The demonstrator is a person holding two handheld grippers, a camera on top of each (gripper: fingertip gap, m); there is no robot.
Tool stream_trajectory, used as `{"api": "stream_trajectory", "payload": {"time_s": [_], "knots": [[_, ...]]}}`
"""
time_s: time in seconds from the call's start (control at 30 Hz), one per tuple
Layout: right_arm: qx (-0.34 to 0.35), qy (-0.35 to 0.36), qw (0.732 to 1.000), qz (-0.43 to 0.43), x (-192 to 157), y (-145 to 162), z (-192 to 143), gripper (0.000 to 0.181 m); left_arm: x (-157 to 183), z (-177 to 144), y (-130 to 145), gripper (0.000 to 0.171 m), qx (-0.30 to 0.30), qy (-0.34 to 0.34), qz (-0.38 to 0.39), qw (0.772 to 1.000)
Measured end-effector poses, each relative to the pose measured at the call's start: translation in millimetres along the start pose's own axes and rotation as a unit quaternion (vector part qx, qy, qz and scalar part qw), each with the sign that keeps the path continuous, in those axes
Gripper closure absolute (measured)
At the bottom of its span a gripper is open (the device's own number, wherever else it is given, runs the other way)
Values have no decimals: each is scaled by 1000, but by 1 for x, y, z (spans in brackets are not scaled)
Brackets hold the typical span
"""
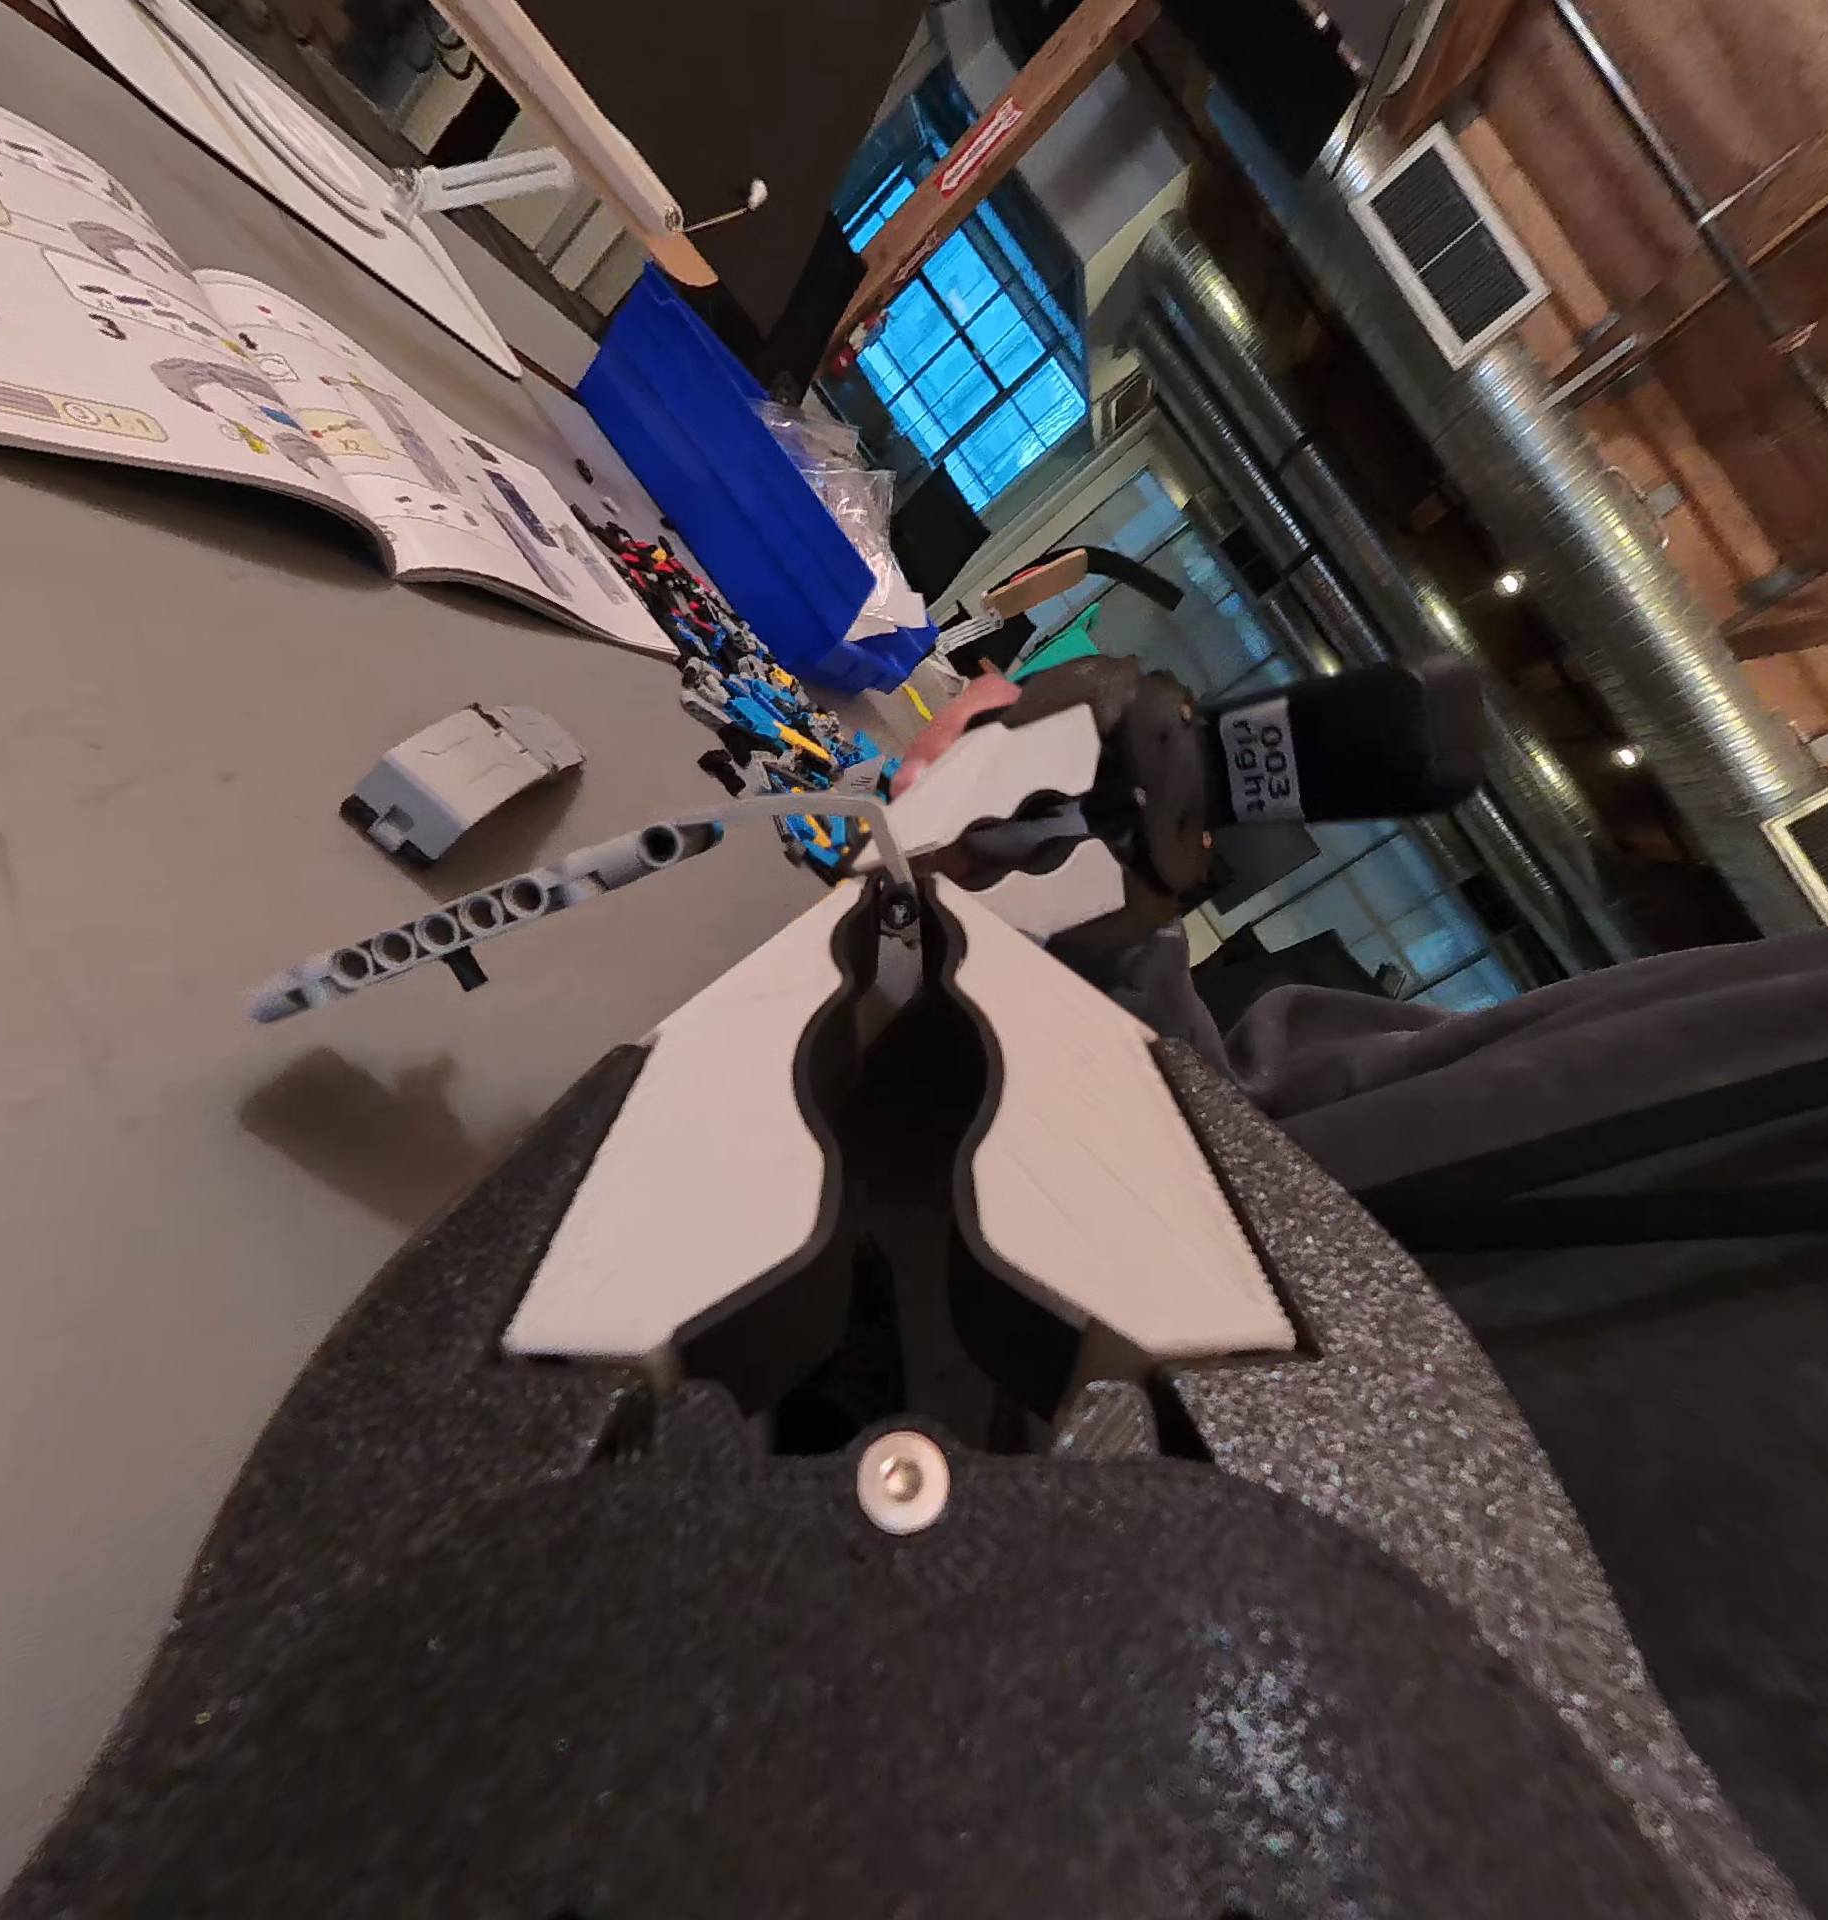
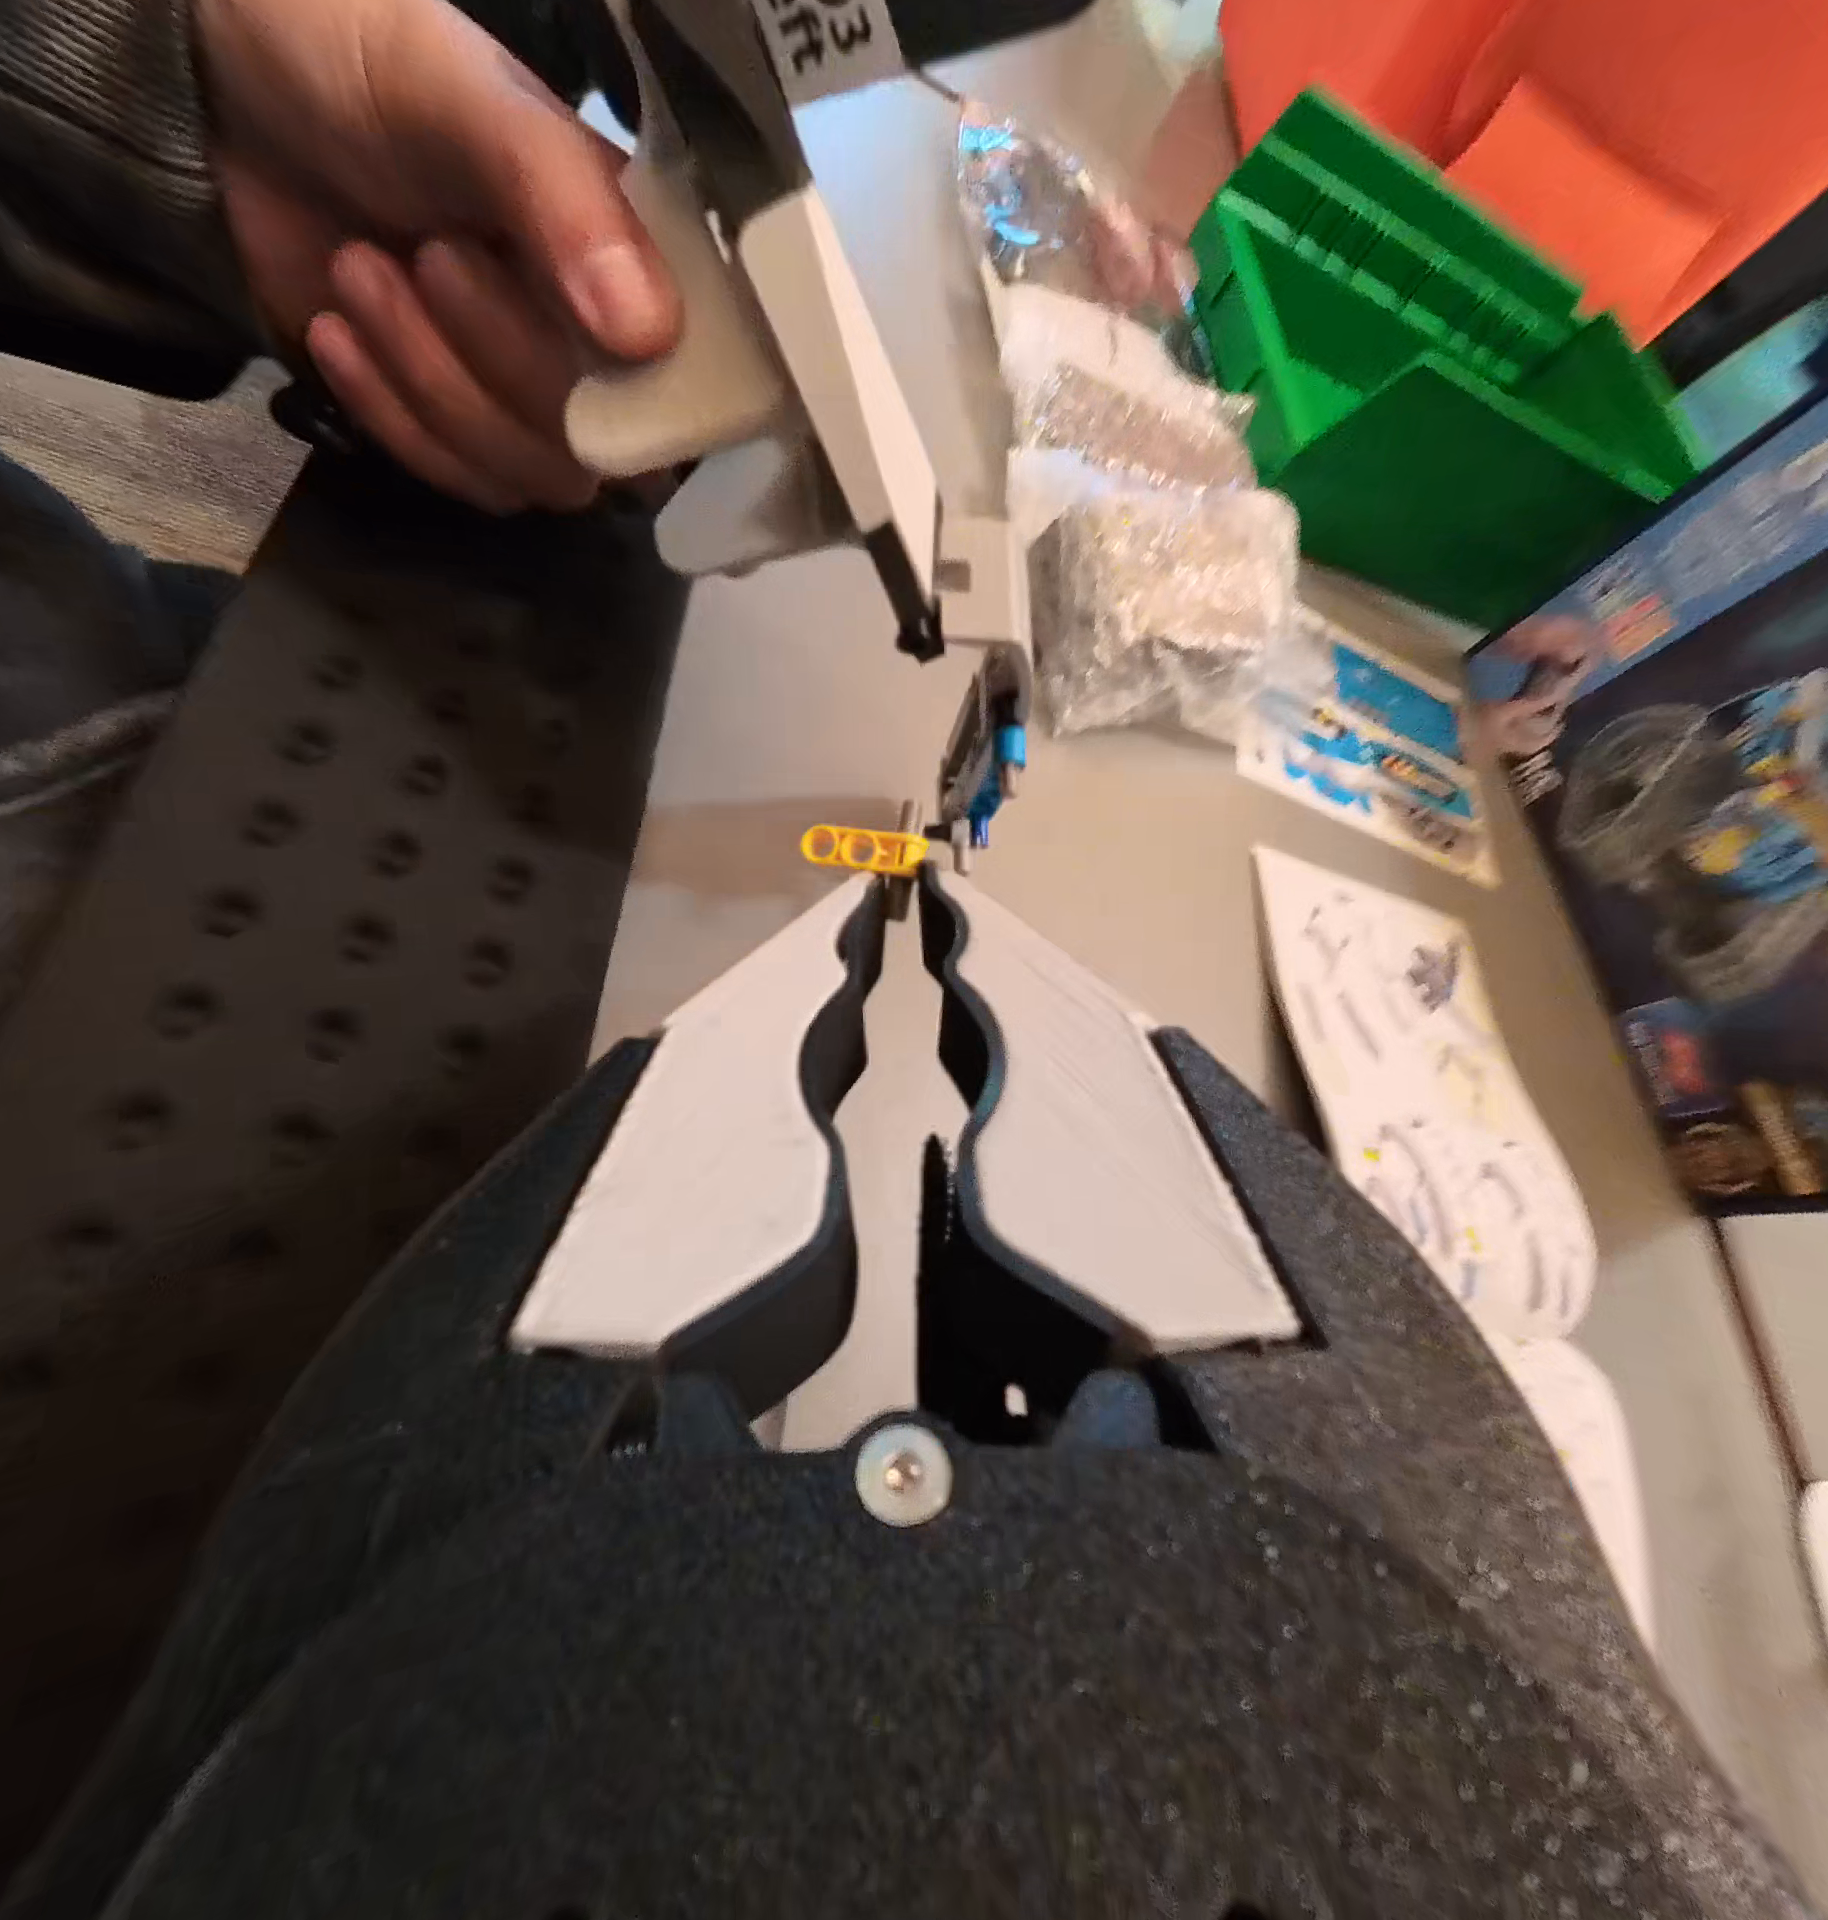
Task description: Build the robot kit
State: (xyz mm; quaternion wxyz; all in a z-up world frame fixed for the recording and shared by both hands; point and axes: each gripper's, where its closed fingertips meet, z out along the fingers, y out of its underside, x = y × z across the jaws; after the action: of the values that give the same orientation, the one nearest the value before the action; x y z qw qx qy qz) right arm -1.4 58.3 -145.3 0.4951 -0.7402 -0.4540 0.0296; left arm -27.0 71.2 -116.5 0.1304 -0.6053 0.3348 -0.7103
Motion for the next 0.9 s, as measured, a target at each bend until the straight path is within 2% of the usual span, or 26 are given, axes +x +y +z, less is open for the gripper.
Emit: {"api": "stream_trajectory", "payload": {"time_s": [0.17, 0.23, 0.9], "knots": [[23, 15, 998, -56, -6, -21, 1, 177, 4, -1, 1, 166, -2, 20, -6, 1000], [7, 19, 997, -76, -7, -21, 3, 176, 7, -1, 2, 166, -6, 28, -2, 1000], [6, 0, 1000, -25, -9, -20, -1, 177, 3, 8, 14, 165, -39, -7, 40, 998]]}}
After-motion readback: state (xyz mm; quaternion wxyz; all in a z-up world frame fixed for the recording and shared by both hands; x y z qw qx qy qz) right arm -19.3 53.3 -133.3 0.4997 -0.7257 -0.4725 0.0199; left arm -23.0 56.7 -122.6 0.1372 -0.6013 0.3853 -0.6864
